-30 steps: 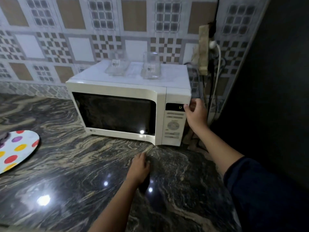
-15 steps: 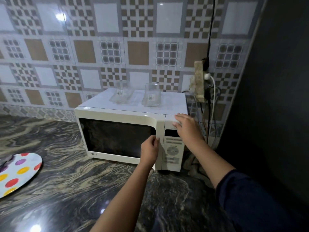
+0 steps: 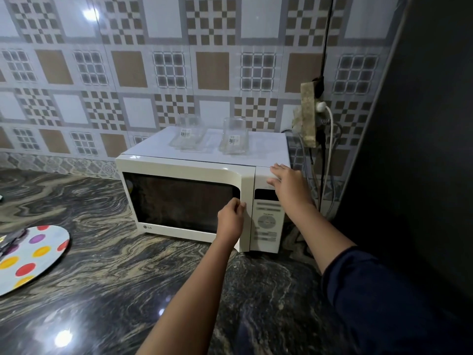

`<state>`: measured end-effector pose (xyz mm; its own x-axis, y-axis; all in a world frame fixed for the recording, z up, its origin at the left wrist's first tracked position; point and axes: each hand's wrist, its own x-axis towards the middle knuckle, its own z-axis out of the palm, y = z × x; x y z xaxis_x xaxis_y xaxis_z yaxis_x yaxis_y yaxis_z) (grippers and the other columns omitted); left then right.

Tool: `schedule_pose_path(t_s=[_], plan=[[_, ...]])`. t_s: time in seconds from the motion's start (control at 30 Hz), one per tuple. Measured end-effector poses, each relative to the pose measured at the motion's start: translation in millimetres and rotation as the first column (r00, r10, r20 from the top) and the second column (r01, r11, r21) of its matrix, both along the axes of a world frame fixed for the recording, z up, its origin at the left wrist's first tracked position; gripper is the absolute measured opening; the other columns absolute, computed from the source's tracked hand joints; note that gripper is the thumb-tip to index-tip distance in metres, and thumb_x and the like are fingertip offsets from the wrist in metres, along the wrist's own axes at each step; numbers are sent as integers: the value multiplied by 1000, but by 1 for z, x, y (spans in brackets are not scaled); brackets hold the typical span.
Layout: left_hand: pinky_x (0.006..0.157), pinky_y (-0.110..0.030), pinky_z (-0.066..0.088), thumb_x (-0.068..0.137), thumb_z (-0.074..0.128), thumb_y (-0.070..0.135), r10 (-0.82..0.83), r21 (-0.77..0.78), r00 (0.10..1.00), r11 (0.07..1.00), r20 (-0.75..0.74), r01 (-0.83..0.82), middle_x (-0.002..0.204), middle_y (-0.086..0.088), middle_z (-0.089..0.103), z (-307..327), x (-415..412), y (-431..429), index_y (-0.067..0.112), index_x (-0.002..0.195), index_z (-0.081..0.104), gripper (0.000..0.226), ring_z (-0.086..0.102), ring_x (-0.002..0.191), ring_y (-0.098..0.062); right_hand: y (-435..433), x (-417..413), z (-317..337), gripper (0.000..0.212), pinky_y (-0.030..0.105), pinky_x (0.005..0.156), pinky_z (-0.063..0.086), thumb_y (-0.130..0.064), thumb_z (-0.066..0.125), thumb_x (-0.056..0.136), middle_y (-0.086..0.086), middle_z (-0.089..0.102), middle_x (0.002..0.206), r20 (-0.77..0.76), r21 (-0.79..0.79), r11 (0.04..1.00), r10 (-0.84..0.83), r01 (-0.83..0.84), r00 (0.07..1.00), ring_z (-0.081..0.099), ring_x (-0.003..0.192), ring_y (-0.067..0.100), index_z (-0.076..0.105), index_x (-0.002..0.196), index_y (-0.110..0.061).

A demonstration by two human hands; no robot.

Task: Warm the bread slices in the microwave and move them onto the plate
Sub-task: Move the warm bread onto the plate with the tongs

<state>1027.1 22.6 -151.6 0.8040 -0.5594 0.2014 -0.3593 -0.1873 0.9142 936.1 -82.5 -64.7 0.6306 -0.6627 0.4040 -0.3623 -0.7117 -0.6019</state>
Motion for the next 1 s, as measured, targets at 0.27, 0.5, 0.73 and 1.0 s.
schedule_pose_path(t_s=[0.27,0.5,0.73,1.0], plan=[[62,-30,33,97,45,21,0,19,1000,1000,-26,0,63,-3,45,4,1,-1,12,69,41,30,42,67,-22,-1,3,-2,42,22,111,23,2,56,90,16,44,143,27,-9,1000,4,-4,1000,41,134,21,50,132,1],[55,-25,48,95,51,22,-48,-70,998,996,46,51,67,-10,55,-18,-15,60,7,74,53,26,50,61,-9,-2,1,-5,36,16,103,28,-5,54,93,13,51,138,44,-15,1000,17,-16,999,47,128,21,53,129,0],[53,-12,41,96,49,19,-70,-120,997,990,23,72,68,4,54,-19,-31,117,10,79,59,21,48,59,0,26,0,-8,54,29,117,9,-21,48,97,10,22,156,-50,-14,1000,-27,26,998,14,145,22,30,144,-3],[68,-16,43,95,51,21,-42,-159,999,987,-20,38,90,1,67,-27,-38,170,8,98,68,21,57,80,-6,84,-18,0,61,35,103,35,-40,50,93,9,39,147,-8,259,965,37,-33,999,39,133,26,29,144,-12]])
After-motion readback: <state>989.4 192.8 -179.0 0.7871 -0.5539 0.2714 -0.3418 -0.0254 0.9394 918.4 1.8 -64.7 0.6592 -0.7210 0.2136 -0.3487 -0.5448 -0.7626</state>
